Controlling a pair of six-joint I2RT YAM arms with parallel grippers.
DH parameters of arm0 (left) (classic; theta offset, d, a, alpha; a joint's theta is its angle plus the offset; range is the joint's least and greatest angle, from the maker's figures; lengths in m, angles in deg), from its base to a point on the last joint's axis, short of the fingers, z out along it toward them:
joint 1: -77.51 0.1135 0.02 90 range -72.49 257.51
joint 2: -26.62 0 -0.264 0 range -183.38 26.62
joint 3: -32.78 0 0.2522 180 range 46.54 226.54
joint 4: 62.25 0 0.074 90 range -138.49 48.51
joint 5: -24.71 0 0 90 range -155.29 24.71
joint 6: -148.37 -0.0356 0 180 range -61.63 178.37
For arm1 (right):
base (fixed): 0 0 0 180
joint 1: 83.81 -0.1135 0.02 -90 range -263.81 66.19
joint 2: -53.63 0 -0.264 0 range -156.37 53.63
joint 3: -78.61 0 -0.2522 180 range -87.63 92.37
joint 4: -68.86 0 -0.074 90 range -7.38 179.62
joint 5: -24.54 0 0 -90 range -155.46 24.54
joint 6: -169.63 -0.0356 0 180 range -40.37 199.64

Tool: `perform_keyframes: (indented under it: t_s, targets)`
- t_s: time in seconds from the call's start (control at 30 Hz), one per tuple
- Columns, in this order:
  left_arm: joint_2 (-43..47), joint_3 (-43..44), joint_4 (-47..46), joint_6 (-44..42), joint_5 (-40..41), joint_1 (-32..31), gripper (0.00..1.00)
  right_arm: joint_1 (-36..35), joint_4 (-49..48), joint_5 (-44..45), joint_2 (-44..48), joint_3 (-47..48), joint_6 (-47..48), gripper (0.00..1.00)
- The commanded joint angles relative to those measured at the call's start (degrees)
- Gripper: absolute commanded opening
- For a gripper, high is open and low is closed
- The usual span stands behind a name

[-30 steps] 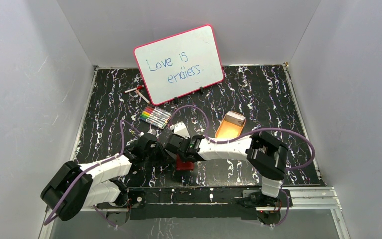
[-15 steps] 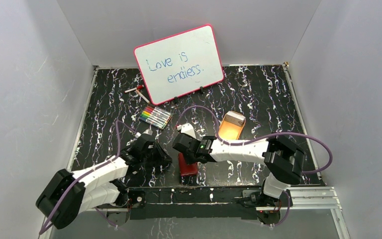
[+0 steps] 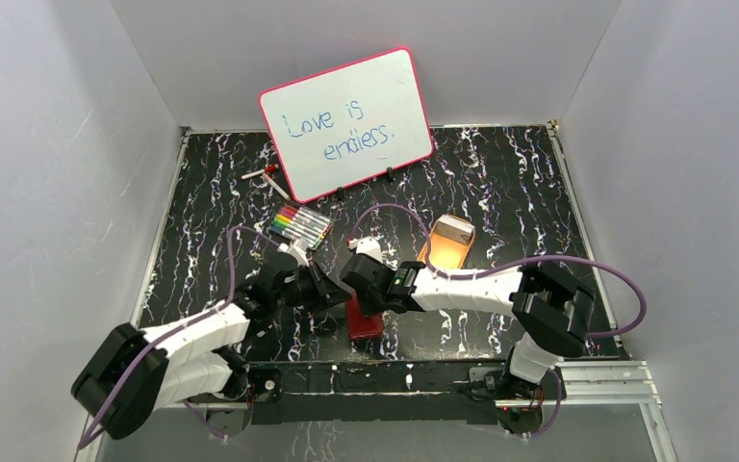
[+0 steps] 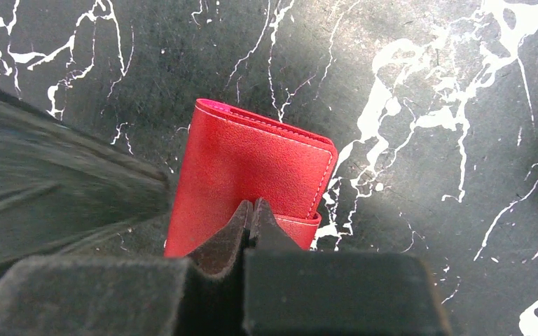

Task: Put the credit cards into the card holder
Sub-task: Open the card holder at the center of the board.

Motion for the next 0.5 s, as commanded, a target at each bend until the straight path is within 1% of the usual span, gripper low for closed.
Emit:
perform_keyframes:
  t_s: [0.0, 0.3, 0.47]
  targets:
    - [-6.28, -1.29, -12.22, 1.29, -7.71, -0.07, 0.01, 0.18, -2.79, -0.48, -0.50, -0.60, -1.67, 0.00]
    - [-15.08, -1.41, -15.13, 1.04, -6.67, -0.78, 0.00, 0.24, -3.32, -0.68, -0.59, -1.18, -2.26, 0.00]
    - [-19.57, -2.60, -15.13, 0.98, -4.71, -0.84, 0.00, 0.25, -3.51, -0.79, -0.28, -1.77, -2.62, 0.00]
